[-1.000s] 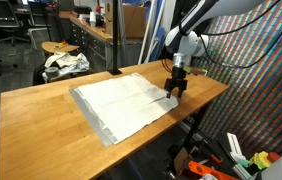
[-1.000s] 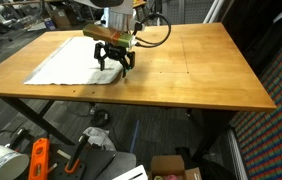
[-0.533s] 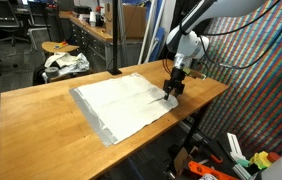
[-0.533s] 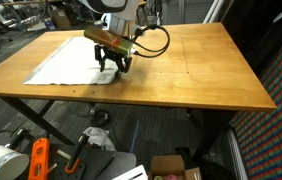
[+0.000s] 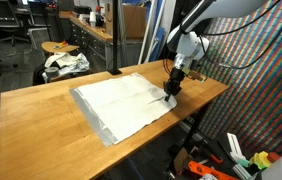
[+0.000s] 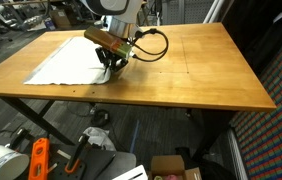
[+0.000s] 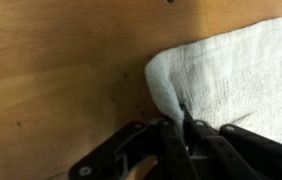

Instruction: Fold the towel in half

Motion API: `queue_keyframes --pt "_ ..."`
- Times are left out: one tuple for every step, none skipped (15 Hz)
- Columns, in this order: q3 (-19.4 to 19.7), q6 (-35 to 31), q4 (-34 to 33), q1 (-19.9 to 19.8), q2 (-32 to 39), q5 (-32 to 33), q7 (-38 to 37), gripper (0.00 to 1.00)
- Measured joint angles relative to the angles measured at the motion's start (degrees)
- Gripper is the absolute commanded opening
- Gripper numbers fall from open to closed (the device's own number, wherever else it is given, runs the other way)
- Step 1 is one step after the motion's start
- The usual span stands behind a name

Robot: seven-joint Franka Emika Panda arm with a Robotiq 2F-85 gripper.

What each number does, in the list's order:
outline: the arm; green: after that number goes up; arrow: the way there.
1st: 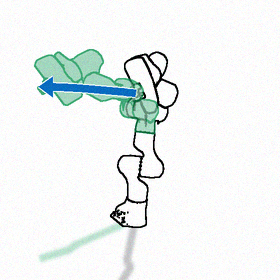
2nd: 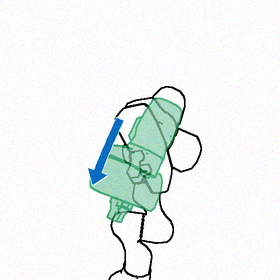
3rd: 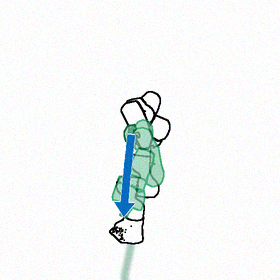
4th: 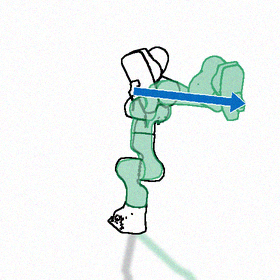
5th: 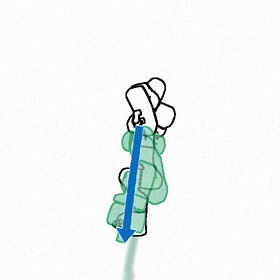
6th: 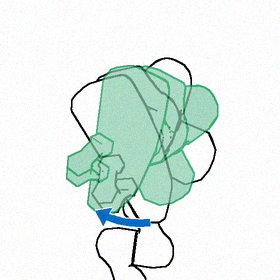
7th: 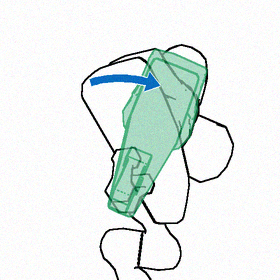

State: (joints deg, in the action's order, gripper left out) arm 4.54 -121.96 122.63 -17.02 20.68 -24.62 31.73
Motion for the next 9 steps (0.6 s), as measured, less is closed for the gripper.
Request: queue_keyframes --pt "0.02 0.0 -0.09 -0.02 0.0 0.0 -0.03 0.11" --pt "0.06 0.0 -0.25 -0.02 -0.01 0.02 -0.12 0.12" --pt "0.11 0.01 -0.48 -0.02 -0.01 0.15 -0.2 0.13" --pt "0.17 0.02 -0.72 -0.02 -0.07 0.3 -0.3 0.12" --pt "0.21 0.04 -0.86 -0.02 -0.22 0.56 -0.39 0.12" --pt "0.21 0.04 -0.91 0.0 -0.49 1.07 -0.61 0.11" --pt "0.21 0.04 -0.89 0.06 -0.9 1.72 -0.91 0.12" --pt "0.21 0.0 -0.8 0.18 -1.5 2.45 -1.2 0.11" --pt "0.21 0.0 -0.64 0.35 -2.28 3.31 -1.47 0.11"
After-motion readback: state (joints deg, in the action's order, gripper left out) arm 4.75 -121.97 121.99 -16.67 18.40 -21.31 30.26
